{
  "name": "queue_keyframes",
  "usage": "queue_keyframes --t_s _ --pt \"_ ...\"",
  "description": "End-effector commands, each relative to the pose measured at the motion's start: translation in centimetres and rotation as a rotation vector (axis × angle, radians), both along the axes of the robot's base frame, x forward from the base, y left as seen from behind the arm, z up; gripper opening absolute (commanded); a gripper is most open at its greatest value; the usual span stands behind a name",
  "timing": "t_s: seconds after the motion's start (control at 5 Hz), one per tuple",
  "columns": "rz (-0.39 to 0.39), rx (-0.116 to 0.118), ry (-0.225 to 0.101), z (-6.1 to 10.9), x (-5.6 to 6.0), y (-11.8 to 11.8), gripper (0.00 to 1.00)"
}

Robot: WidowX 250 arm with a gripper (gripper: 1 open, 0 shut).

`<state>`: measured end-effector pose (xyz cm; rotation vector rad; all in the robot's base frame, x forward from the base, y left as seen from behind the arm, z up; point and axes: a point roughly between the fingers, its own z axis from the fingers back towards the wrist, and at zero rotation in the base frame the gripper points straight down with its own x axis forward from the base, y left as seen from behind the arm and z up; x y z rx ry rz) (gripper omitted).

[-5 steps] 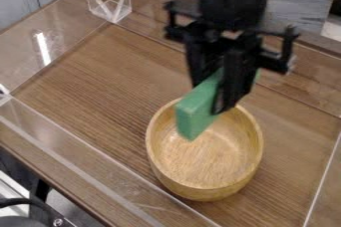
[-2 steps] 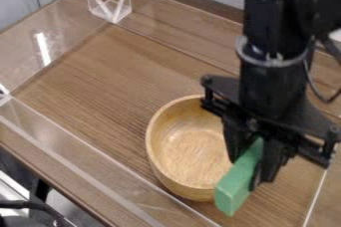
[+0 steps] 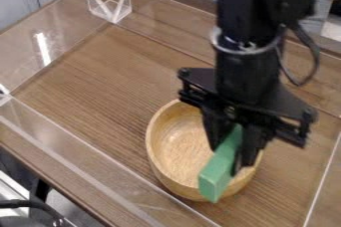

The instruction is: Put the green block in the brown bowl

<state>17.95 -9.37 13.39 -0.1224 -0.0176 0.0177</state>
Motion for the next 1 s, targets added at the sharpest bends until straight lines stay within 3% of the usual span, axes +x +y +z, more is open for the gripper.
queue_keyframes --t_s 0.0,0.8 --pt "0.031 -0.032 -0.052 0.88 0.39 0.67 0.00" --pt "0.043 -0.072 -0.075 0.63 0.37 0.99 0.00"
